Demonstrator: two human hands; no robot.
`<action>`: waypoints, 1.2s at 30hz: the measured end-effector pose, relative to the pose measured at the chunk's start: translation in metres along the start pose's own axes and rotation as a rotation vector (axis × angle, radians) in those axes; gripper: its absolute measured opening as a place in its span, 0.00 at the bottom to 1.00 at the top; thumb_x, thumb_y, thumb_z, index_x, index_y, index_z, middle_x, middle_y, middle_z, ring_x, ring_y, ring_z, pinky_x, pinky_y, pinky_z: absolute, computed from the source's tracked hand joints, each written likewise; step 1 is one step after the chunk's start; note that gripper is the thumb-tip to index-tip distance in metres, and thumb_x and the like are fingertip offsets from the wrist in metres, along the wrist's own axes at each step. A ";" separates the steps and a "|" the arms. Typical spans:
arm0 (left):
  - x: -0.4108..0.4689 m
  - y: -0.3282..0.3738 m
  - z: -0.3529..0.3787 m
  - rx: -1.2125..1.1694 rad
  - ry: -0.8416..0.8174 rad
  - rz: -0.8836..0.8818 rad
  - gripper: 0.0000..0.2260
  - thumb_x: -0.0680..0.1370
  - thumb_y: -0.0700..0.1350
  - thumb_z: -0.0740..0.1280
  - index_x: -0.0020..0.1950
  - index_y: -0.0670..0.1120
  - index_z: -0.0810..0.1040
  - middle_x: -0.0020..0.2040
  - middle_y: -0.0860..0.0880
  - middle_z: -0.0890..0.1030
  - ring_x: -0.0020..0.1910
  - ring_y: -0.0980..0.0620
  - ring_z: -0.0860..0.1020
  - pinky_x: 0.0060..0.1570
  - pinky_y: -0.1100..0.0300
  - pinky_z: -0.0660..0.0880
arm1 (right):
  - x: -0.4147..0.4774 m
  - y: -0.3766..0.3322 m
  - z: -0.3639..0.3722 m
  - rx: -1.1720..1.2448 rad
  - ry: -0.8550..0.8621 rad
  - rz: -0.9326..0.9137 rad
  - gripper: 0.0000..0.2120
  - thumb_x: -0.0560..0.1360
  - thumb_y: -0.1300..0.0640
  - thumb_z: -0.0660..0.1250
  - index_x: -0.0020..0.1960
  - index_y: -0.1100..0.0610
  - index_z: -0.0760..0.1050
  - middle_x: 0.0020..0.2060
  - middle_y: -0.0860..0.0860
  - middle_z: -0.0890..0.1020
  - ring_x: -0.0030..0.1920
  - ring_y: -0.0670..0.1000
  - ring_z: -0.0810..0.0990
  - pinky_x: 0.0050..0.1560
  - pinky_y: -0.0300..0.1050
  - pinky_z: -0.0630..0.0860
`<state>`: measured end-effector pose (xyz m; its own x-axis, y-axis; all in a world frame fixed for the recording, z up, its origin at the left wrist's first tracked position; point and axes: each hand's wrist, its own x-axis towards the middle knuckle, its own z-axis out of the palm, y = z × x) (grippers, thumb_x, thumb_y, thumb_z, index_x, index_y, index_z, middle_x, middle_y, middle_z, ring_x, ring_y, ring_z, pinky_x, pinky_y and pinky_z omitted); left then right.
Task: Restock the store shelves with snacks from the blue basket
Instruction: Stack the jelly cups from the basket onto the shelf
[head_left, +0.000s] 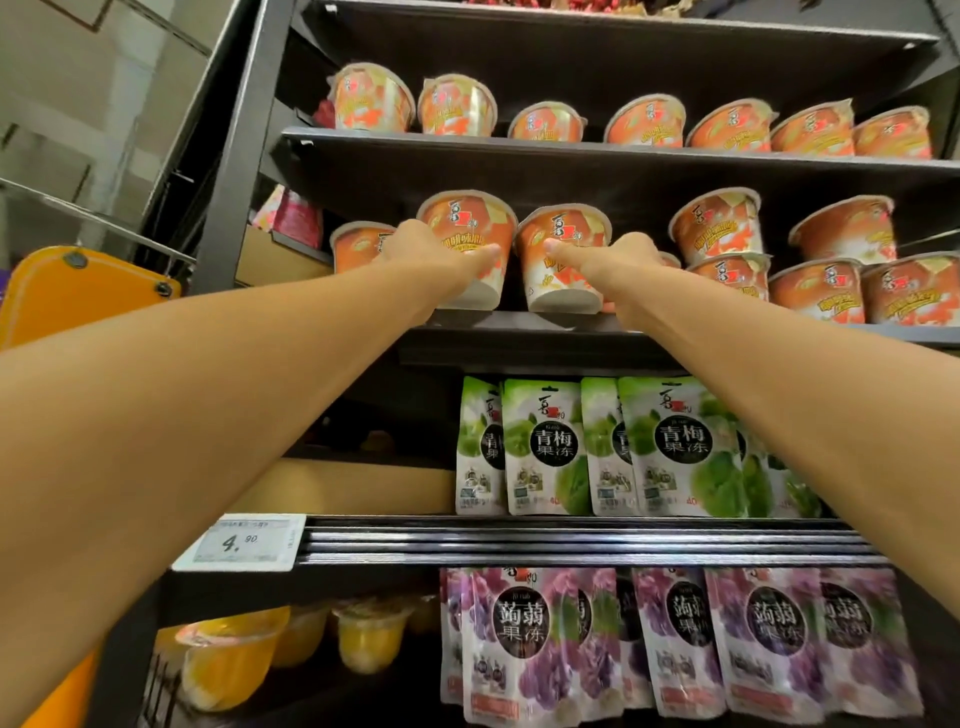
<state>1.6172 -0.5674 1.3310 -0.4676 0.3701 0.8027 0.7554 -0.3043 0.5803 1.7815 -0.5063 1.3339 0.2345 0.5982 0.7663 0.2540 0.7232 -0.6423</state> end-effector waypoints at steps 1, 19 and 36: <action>0.000 -0.003 0.002 0.042 0.010 0.002 0.36 0.69 0.66 0.71 0.67 0.44 0.68 0.50 0.47 0.71 0.48 0.47 0.72 0.39 0.56 0.69 | 0.001 -0.001 0.000 -0.032 0.004 -0.011 0.36 0.68 0.38 0.74 0.66 0.58 0.69 0.50 0.53 0.76 0.49 0.53 0.74 0.45 0.48 0.70; 0.011 0.005 0.024 0.650 0.232 0.200 0.41 0.68 0.70 0.69 0.67 0.41 0.66 0.55 0.43 0.78 0.48 0.46 0.76 0.42 0.53 0.67 | 0.005 0.003 0.009 -0.346 0.047 -0.045 0.32 0.71 0.37 0.71 0.62 0.60 0.70 0.45 0.53 0.72 0.40 0.51 0.70 0.27 0.42 0.59; 0.003 -0.042 0.005 0.423 0.378 0.362 0.24 0.78 0.63 0.58 0.33 0.45 0.69 0.31 0.48 0.72 0.35 0.48 0.73 0.47 0.52 0.62 | 0.001 0.018 0.002 -0.256 0.047 -0.096 0.27 0.75 0.39 0.68 0.58 0.62 0.73 0.52 0.57 0.78 0.53 0.53 0.78 0.45 0.44 0.71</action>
<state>1.5864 -0.5487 1.3086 -0.2213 -0.0464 0.9741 0.9736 0.0469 0.2234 1.7844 -0.4918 1.3227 0.2396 0.5099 0.8262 0.5046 0.6616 -0.5546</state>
